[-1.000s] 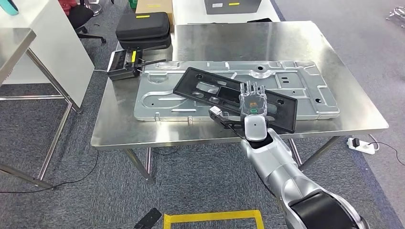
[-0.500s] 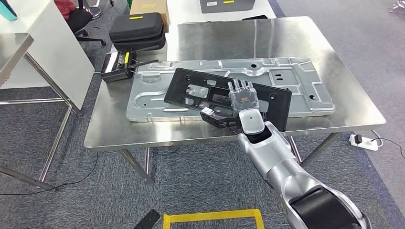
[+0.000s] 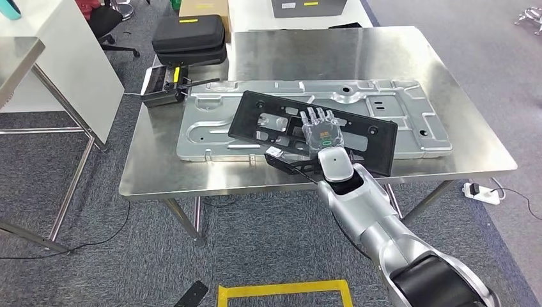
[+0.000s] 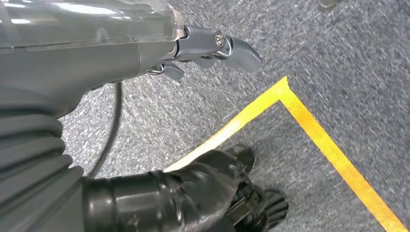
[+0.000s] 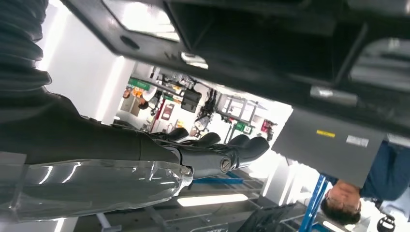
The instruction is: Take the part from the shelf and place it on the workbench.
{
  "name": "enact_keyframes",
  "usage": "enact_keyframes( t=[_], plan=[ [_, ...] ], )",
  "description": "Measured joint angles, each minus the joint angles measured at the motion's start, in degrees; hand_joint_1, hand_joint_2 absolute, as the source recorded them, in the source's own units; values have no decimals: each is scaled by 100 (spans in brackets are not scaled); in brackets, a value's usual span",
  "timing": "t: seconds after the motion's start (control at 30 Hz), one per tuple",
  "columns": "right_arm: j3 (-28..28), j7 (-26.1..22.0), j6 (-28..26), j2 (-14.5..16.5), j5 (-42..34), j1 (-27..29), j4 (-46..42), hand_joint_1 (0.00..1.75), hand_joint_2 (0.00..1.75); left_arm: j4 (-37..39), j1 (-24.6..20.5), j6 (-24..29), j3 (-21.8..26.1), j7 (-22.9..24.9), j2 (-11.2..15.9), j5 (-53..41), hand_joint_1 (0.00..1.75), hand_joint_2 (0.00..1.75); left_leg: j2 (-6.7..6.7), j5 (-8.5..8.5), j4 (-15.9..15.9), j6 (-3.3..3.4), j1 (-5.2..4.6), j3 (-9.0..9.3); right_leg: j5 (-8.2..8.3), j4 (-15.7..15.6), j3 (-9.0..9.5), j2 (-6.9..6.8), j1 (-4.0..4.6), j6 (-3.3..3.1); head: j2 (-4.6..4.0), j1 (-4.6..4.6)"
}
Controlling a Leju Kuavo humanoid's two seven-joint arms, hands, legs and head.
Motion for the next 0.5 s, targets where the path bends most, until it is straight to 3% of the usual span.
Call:
enact_keyframes(
  t=[0.1,0.13,0.17,0.23,0.3,0.33,0.43,0.5],
  plan=[
    [84,9,-55,-172,-165,130,-248,0,175,0,18,41,5,-13,10,57,0,0,4,7,-8,47,-3,1,-477,1022,-476,-3,-19,52,0,1],
    [102,9,-80,-226,-233,203,-345,0,175,0,31,54,8,-17,14,76,0,0,3,2,0,50,-5,1,-510,1229,-580,-3,-23,63,1,2],
    [114,3,-114,-280,-314,278,-452,0,175,0,45,66,11,-23,17,96,0,0,-1,-6,11,50,-5,1,-437,1236,-590,-4,-26,66,1,2],
    [124,-26,-242,-385,-521,398,-713,0,175,0,66,93,19,-42,21,144,0,0,-7,-33,46,34,-6,2,-62,645,-315,-6,-26,41,2,2],
    [124,-64,-407,-509,-794,523,-1077,0,175,0,79,128,38,-78,23,211,0,0,-8,-65,82,0,-28,-10,164,-20,8,-6,1,-5,1,0],
    [122,-90,-471,-584,-960,618,-1299,0,175,0,89,150,54,-101,27,248,0,0,-7,-74,90,-19,-36,-15,188,-190,90,-4,17,-27,1,-1],
    [57,-242,-712,-861,-1557,1056,-2097,0,175,0,147,228,124,-165,44,363,0,0,-7,-91,87,-84,-40,-14,177,-276,135,-10,17,-90,2,-2],
    [-97,-379,-1212,-1039,-1837,1452,-2699,0,175,0,197,295,174,-214,60,448,0,0,3,-258,283,-134,-36,-89,184,-319,173,-37,-17,-155,2,-3]
  ],
)
